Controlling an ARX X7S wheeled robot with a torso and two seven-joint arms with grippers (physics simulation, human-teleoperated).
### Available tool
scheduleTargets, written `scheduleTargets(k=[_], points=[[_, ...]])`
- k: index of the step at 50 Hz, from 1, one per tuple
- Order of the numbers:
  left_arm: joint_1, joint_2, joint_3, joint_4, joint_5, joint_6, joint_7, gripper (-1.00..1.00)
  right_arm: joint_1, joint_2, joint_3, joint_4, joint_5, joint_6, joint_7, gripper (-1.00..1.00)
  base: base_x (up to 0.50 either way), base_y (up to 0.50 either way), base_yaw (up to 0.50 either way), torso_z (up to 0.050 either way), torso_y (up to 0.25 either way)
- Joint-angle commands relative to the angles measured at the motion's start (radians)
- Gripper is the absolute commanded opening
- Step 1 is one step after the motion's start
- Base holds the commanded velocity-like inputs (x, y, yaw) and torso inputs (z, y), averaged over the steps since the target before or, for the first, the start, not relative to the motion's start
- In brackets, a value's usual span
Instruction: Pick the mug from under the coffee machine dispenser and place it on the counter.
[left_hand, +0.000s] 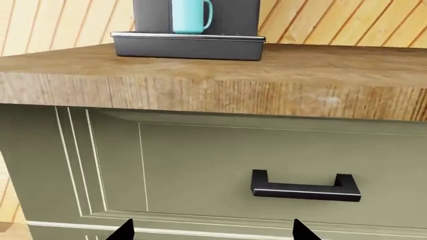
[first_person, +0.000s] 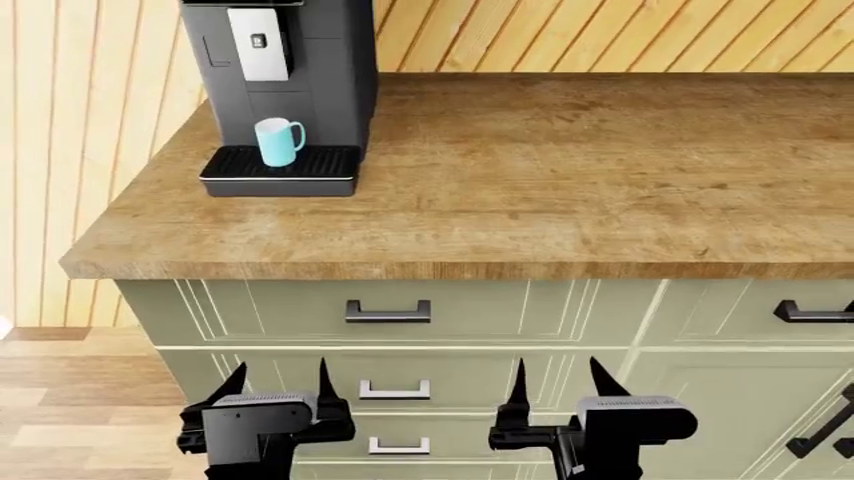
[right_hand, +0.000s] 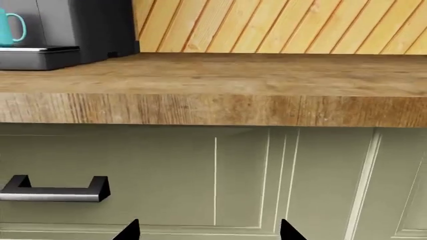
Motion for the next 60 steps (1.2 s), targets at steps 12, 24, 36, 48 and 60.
scheduleTargets(k=[12,24,36,48,60], points=[[-0.013,-0.054,0.006,0.195,-0.083,-0.195,-0.03,1.0,-0.011,0.033,-0.048,-0.128,0.018,0.088,0.034,1.0,0.0,0.0,0.0,0.05,0.0],[-0.073,-0.221,-0.032,0.56,-0.201,-0.624,0.006,1.0,0.075,0.145,-0.069,-0.622,0.102,0.644,-0.016,1.0,0.0,0.0,0.0,0.029,0.0],[-0.243,-0.293,-0.25,0.736,-0.553,-1.01,0.087,1.0,0.311,0.169,0.06,-0.862,0.325,1.108,-0.053,1.0,0.0,0.0,0.0,0.0,0.0],[-0.407,-0.277,-0.4,0.726,-0.755,-1.263,0.002,1.0,0.505,0.126,0.199,-0.938,0.479,1.453,-0.06,1.0,0.0,0.0,0.0,0.0,0.0],[-0.454,-0.289,-0.383,0.704,-0.753,-1.273,-0.021,1.0,0.608,0.131,0.2,-0.914,0.493,1.505,-0.02,1.0,0.0,0.0,0.0,0.0,0.0]])
